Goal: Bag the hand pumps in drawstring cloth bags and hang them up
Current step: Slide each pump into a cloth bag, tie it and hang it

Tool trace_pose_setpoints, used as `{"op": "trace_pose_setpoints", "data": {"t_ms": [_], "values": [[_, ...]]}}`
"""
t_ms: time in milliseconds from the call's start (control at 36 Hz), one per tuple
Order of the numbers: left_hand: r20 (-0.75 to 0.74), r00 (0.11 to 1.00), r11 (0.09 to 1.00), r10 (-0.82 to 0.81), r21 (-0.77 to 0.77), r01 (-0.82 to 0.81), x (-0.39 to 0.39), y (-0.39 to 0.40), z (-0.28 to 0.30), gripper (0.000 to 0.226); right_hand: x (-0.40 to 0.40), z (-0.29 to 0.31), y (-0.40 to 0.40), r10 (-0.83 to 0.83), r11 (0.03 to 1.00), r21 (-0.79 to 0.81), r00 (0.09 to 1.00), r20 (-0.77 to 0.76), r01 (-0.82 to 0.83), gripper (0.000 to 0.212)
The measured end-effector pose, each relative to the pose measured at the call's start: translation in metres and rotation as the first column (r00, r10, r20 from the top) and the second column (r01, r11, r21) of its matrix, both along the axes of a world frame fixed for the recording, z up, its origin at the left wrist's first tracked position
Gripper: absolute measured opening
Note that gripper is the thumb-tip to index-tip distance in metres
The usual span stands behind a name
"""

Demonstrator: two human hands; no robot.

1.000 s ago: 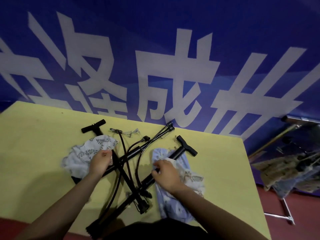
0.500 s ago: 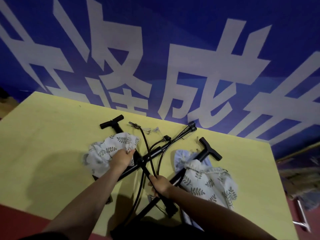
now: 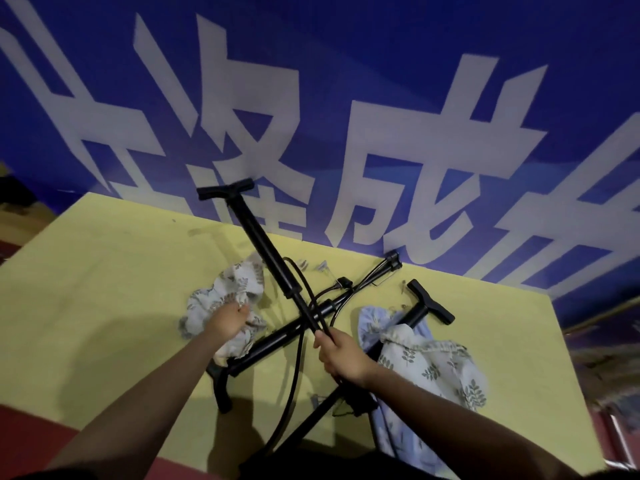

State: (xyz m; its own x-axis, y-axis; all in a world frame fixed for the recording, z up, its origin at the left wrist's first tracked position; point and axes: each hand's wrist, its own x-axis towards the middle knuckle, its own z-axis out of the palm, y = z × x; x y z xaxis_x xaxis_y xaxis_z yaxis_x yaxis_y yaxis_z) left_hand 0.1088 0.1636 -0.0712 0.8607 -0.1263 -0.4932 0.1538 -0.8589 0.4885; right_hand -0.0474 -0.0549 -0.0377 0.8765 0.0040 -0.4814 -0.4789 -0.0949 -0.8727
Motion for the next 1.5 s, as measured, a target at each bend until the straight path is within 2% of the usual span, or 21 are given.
{"op": "trace_pose_setpoints", "data": {"t_ms": [56,111,167,222,250,306,361,500,528,583,639,722,833,917,1028,1111,1250,1361,1417,1472,1500], "values": [[-0.158,0.972,0.983,-0.175,0.034,0.182,-0.008,-0.005,0.013,0.036,-0.001,0.012,-0.003,0.012,1.0,-0.029,0.998,0.061,-0.01,0.027],[-0.201,0.941,0.962,-0.272,-0.022,0.273,-0.02,-0.013,0.028,0.039,-0.004,0.021,-0.006,0.035,0.996,-0.087,0.993,0.116,-0.025,0.028],[-0.156,0.964,0.968,-0.215,-0.167,0.188,-0.032,-0.023,0.043,0.041,-0.008,0.027,-0.011,0.06,0.987,-0.16,0.987,0.15,-0.036,0.028],[-0.087,0.996,0.93,-0.018,-0.367,-0.015,-0.041,-0.038,0.061,0.041,-0.013,0.032,-0.017,0.091,0.975,-0.219,0.978,0.187,-0.049,0.028],[-0.084,0.992,0.858,0.094,-0.498,-0.123,-0.043,-0.047,0.07,0.044,-0.016,0.035,-0.02,0.106,0.966,-0.252,0.972,0.211,-0.051,0.028],[-0.149,0.96,0.626,0.236,-0.732,-0.268,-0.047,-0.066,0.091,0.048,-0.022,0.041,-0.029,0.14,0.938,-0.345,0.955,0.262,-0.043,0.025],[-0.192,0.939,0.421,0.284,-0.855,-0.302,-0.049,-0.08,0.113,0.044,-0.026,0.047,-0.038,0.189,0.899,-0.436,0.936,0.298,-0.043,0.021],[-0.416,0.876,0.0,0.245,-0.903,-0.429,-0.051,-0.102,0.148,0.026,-0.036,0.067,-0.06,0.246,0.848,-0.529,0.904,0.349,-0.027,0.021],[-0.454,0.862,-0.057,0.224,-0.89,-0.453,-0.05,-0.104,0.15,0.023,-0.036,0.071,-0.065,0.234,0.851,-0.525,0.903,0.361,-0.01,0.019],[-0.464,0.86,-0.098,0.212,-0.886,-0.453,-0.049,-0.106,0.157,0.023,-0.037,0.078,-0.072,0.223,0.857,-0.515,0.898,0.378,0.004,0.012],[-0.443,0.871,-0.12,0.212,-0.896,-0.427,-0.048,-0.105,0.167,0.024,-0.036,0.085,-0.079,0.252,0.843,-0.537,0.904,0.346,-0.029,0.008],[-0.421,0.875,-0.137,0.239,-0.907,-0.399,-0.043,-0.102,0.177,0.024,-0.04,0.09,-0.096,0.276,0.796,-0.6,0.93,0.245,-0.079,0.023],[-0.419,0.875,-0.131,0.242,-0.908,-0.399,-0.033,-0.097,0.175,0.039,-0.051,0.081,-0.116,0.189,0.816,-0.578,0.935,0.301,0.021,0.018],[-0.383,0.893,-0.096,0.237,-0.924,-0.371,-0.038,-0.095,0.176,0.044,-0.059,0.077,-0.119,0.024,0.881,-0.446,0.928,0.372,0.156,0.012],[-0.314,0.918,-0.043,0.243,-0.949,-0.314,-0.049,-0.092,0.183,0.037,-0.069,0.076,-0.118,-0.317,0.919,-0.11,0.875,0.366,0.378,0.012],[-0.251,0.931,0.05,0.265,-0.961,-0.273,-0.054,-0.092,0.187,0.03,-0.072,0.07,-0.117,-0.491,0.861,0.033,0.814,0.31,0.507,0.015],[-0.133,0.942,0.218,0.309,-0.954,-0.206,-0.055,-0.089,0.189,0.023,-0.071,0.068,-0.112,-0.62,0.785,0.183,0.754,0.217,0.592,0.027],[-0.079,0.931,0.231,0.356,-0.958,-0.17,-0.046,-0.085,0.196,0.021,-0.068,0.067,-0.116,-0.773,0.573,0.483,0.633,0.05,0.662,0.022],[-0.059,0.926,0.236,0.374,-0.959,-0.157,-0.041,-0.082,0.201,0.027,-0.066,0.069,-0.121,-0.815,0.472,0.566,0.579,-0.012,0.676,0.016],[-0.038,0.929,0.253,0.368,-0.957,-0.139,-0.04,-0.081,0.207,0.03,-0.066,0.07,-0.126,-0.823,0.467,0.537,0.567,-0.027,0.703,0.017],[-0.031,0.933,0.267,0.358,-0.954,-0.134,-0.038,-0.081,0.208,0.03,-0.066,0.071,-0.127,-0.809,0.506,0.481,0.588,-0.025,0.716,0.02]]}}
